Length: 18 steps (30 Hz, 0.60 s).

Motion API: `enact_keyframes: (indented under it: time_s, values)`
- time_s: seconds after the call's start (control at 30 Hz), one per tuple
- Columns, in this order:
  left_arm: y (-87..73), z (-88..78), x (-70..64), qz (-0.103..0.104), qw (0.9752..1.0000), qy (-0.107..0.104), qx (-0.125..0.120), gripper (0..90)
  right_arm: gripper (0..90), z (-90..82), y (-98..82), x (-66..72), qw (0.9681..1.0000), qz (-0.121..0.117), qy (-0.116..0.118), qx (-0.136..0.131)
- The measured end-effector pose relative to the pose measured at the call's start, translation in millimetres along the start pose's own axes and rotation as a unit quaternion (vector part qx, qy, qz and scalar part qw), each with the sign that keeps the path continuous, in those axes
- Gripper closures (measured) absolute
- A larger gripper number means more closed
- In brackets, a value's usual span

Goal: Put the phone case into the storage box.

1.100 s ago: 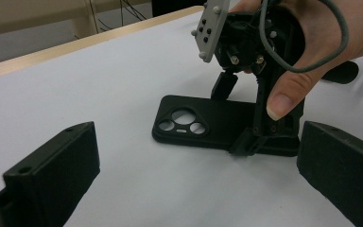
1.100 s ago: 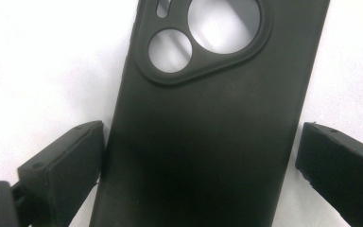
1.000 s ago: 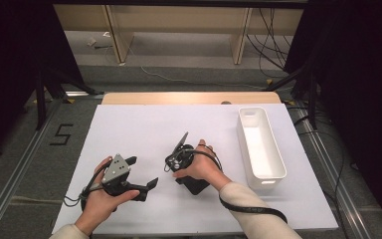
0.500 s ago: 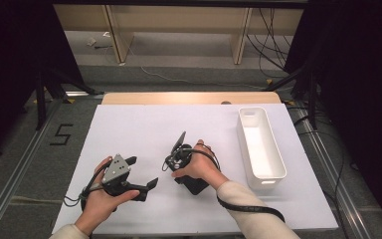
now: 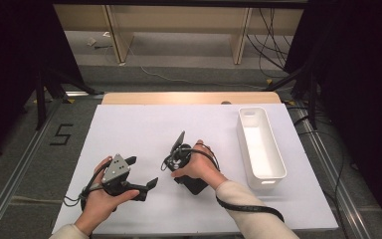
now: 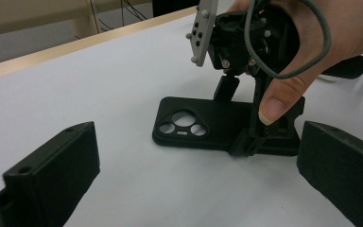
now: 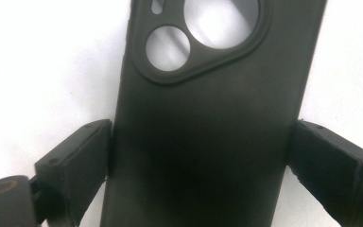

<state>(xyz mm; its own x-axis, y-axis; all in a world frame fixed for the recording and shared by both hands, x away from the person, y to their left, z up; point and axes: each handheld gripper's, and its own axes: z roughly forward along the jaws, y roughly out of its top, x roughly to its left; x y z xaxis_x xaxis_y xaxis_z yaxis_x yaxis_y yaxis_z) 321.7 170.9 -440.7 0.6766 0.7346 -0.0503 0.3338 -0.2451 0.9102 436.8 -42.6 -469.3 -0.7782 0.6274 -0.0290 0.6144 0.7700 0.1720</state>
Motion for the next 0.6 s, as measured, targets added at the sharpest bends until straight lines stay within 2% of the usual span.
enact_keyframes:
  time_s: [0.6]
  values:
    - [0.0, -0.2, 0.7, -0.001, 1.0, 0.001, -0.001, 0.0, 15.0, -2.3, 1.3, 2.4, 0.9999, 0.009, -0.004, 0.01]
